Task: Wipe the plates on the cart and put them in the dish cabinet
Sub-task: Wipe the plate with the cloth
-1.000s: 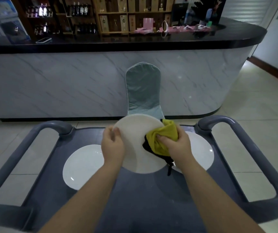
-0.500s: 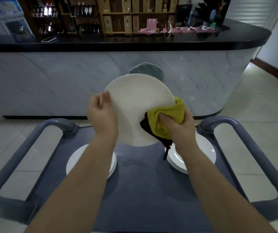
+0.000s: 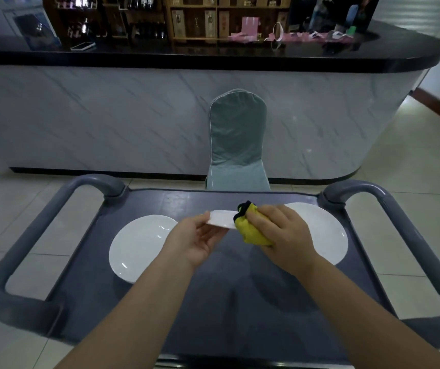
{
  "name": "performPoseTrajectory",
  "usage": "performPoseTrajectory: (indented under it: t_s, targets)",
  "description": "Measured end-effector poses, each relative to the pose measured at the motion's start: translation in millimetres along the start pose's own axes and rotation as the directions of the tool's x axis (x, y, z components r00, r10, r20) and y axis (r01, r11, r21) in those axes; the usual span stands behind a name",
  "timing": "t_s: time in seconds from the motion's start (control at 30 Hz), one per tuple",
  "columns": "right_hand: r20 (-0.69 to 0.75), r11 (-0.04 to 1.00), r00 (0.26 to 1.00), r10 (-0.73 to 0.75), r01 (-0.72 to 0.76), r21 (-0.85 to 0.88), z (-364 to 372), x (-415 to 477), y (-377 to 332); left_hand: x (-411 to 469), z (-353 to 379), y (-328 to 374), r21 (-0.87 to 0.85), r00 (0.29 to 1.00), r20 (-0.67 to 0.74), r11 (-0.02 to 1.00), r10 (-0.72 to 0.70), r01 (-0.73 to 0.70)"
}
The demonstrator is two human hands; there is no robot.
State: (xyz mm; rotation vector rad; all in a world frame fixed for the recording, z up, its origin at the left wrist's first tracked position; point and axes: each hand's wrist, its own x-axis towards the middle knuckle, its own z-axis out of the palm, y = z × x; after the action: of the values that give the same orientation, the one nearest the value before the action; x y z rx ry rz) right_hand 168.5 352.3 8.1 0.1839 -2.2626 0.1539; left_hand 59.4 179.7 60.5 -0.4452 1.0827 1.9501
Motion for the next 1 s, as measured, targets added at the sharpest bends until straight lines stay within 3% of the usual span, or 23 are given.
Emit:
performPoseTrajectory:
  t_s: [0.1,0.17,0.23,0.3,0.4,0.47,0.57,0.63,0.7,0.77,0.8,0.83,0.9,1.0]
  targets:
    - [0.125,0.994,0.991,-0.053,0.041,0.098,-17.3,-5.2,4.3,1.2,-9.6,0.5,-0.001,0.999,0.030,1.000,-0.019,0.019]
    - [0.229,0.969,0.973,0.011,-0.066,0.237,-29.0,-15.3,9.2,1.0,-18.3,-5.8,0.067,0.998,0.062,0.997,0.033,-0.037]
    - [0.309,0.813,0.911,0.273,-0.390,0.432,-37.7,-19.4,10.2,2.6,-26.4,-12.0,0.156,0.985,0.107,0.977,0.133,-0.149]
    - [0.306,0.575,0.763,0.569,-0.636,0.515,-36.0,-7.6,16.7,3.7,-31.6,-17.0,0.202,0.968,0.147,0.952,0.202,-0.229]
    - [0.148,0.530,0.623,0.768,-0.749,0.397,-17.2,33.6,27.6,3.7,-32.2,-30.0,0.236,0.957,0.202,0.939,0.207,-0.252]
    - [0.155,0.590,0.661,0.734,-0.734,0.336,0.4,54.3,11.6,6.2,-29.8,-37.6,0.218,0.953,0.230,0.944,0.197,-0.248]
    - [0.275,0.789,0.836,0.475,-0.543,0.286,10.0,37.1,-30.1,14.5,-30.6,-36.4,0.128,0.954,0.223,0.964,0.201,-0.233]
    - [0.314,0.854,0.875,0.369,-0.453,0.257,0.8,1.7,-31.4,18.9,-35.2,-33.9,0.100,0.956,0.212,0.968,0.204,-0.229]
    - [0.243,0.786,0.827,0.506,-0.559,0.264,-9.5,-22.7,-9.2,18.9,-38.9,-36.2,0.143,0.952,0.232,0.961,0.199,-0.236]
    - [0.093,0.650,0.686,0.722,-0.718,0.250,-11.5,-18.8,18.0,16.2,-37.8,-42.1,0.222,0.947,0.262,0.944,0.185,-0.246]
    - [0.031,0.605,0.629,0.777,-0.759,0.241,-8.8,-5.8,26.2,15.6,-36.1,-45.0,0.254,0.945,0.277,0.935,0.176,-0.249]
    - [0.001,0.606,0.624,0.781,-0.760,0.236,-4.2,10.2,26.2,15.5,-33.5,-46.9,0.270,0.941,0.291,0.929,0.171,-0.253]
    - [0.054,0.706,0.734,0.677,-0.668,0.237,6.5,35.3,6.1,17.6,-29.1,-46.5,0.239,0.937,0.305,0.938,0.171,-0.250]
    - [0.222,0.888,0.902,0.371,-0.415,0.201,6.5,7.3,-28.4,24.7,-30.3,-41.2,0.154,0.929,0.325,0.959,0.177,-0.237]
